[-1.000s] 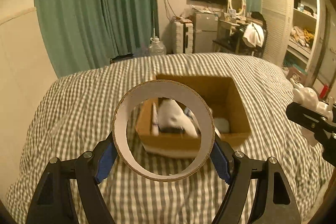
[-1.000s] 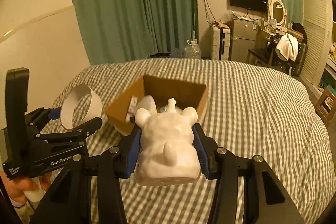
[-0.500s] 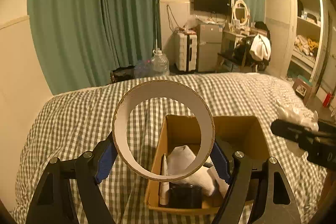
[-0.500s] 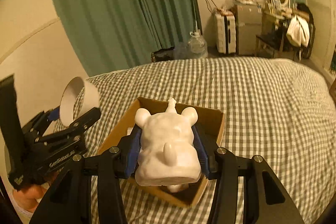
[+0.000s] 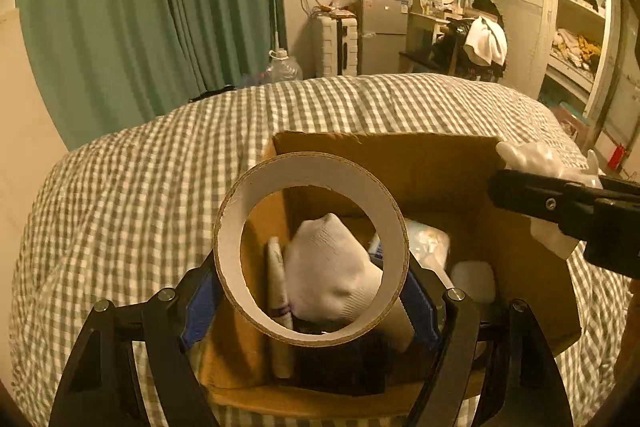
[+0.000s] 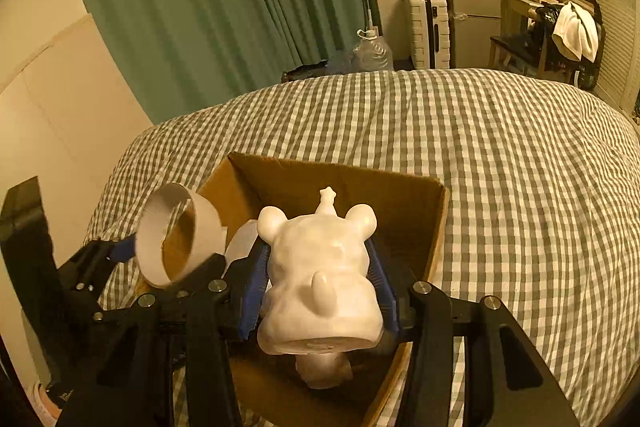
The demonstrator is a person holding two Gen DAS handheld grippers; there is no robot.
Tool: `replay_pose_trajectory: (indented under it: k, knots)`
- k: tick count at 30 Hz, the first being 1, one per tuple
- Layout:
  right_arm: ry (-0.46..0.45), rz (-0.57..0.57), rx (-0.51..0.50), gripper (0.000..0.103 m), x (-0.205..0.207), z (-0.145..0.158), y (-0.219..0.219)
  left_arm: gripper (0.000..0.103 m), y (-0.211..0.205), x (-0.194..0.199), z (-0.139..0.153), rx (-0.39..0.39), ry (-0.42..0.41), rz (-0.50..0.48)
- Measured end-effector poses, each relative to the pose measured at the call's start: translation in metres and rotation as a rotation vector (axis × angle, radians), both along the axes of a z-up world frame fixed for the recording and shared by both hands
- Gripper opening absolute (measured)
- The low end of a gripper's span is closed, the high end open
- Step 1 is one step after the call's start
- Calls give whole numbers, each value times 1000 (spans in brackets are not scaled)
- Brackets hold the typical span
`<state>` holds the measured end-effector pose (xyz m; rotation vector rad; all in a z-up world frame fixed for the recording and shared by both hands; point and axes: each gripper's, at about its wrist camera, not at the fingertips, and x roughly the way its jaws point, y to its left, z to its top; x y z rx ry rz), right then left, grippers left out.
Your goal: Organize objects
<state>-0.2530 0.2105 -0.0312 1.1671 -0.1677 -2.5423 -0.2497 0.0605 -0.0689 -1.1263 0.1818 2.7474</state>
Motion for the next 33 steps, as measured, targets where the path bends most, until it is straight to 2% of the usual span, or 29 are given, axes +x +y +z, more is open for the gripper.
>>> replay_pose_trajectory:
  k: [4,5,7,11,16,27,33]
  knots:
    - [-19,-22,15,50,7,-6,1,82,10,5,4,-1,7,-19]
    - [-23,-24,14,58,7,-6,3,84,12,6,5,-7,10,-19]
    - [-24,-43,2,68,10,-3,9,95,14,10,11,-27,15,-10]
    - [-4,-63,0,68,16,16,18,95,17,19,28,-46,31,-5]
    - [44,-67,13,68,36,57,21,96,15,33,69,-53,43,25]
    - [114,-121,0,68,95,169,29,96,4,91,186,-58,169,41]
    - [182,-124,4,77,138,225,31,100,-13,125,234,-39,236,48]
